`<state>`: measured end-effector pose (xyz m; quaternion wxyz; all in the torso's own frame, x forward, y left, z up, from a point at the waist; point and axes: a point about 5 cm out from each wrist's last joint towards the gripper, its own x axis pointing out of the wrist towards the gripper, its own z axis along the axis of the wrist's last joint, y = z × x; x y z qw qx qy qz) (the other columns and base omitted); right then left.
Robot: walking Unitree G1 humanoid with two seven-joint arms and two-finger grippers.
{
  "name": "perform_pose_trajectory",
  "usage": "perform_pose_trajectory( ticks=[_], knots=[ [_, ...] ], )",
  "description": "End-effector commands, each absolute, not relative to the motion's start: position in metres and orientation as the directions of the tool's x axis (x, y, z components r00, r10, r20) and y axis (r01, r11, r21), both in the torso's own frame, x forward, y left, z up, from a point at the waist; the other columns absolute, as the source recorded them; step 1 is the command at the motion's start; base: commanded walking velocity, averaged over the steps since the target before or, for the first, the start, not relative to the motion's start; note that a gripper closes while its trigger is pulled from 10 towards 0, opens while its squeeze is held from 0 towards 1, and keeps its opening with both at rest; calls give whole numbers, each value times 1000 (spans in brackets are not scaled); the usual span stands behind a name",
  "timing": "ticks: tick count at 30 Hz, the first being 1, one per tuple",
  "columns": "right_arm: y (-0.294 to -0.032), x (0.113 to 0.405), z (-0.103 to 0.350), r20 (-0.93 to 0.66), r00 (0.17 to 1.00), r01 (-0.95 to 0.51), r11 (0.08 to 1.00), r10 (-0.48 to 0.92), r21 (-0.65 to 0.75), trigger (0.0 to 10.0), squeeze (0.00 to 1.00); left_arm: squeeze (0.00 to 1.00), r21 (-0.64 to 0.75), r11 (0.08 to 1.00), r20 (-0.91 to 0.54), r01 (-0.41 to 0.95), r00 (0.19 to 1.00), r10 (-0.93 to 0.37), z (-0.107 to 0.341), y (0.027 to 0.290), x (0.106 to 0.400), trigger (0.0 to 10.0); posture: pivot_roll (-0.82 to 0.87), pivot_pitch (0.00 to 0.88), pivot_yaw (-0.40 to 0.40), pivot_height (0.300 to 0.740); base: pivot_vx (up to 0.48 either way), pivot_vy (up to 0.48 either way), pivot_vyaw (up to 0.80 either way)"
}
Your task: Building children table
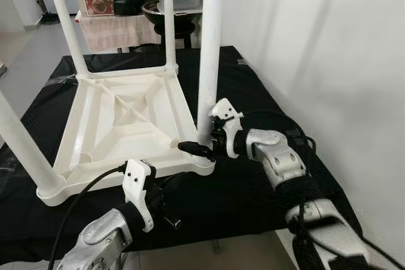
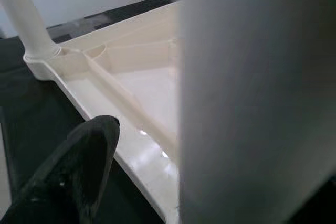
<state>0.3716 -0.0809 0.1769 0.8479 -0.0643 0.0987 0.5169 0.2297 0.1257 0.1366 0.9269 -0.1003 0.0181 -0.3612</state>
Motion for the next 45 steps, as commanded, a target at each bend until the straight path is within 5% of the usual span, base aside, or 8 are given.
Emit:
perform_pose_trajectory(
  ticks=[1,3,4,35,36,39,41,45],
  knots=[
    [-75,372,180,-211,418,-904,428,884,3,10000,0,0,-196,720,29,666,738,-675,135,124,228,10000,77,0,-57,740,0,0,0],
    [-74,373,180,-210,403,-910,414,891,11,10000,0,0,-197,720,29,666,738,-675,135,124,227,10000,80,0,-58,740,0,0,0],
    [-75,372,177,-216,366,-924,381,905,31,0,0,0,-198,721,29,664,739,-673,135,124,227,10000,83,0,-60,740,0,0,0],
    [-100,333,134,-328,906,-320,939,266,-123,0,0,0,-190,719,20,669,734,-679,135,133,234,10000,28,0,-25,740,0,0,0],
    [-98,332,135,-331,907,-312,942,259,-120,10000,0,0,-189,721,21,667,736,-676,135,133,234,10000,28,0,-25,740,0,0,0],
    [-95,332,137,-323,907,-317,943,269,-103,10000,0,0,-188,726,23,662,741,-671,135,134,235,10000,33,0,-26,740,0,0,0],
    [-80,331,150,-278,881,-408,912,383,-37,10000,1000,0,-186,728,22,659,744,-668,134,133,235,10000,34,0,-23,740,0,0,0],
    [-67,333,174,-144,761,-631,773,632,57,10000,1000,0,-193,719,22,668,736,-677,134,132,236,10000,34,0,-24,740,0,0,0]
  ],
)
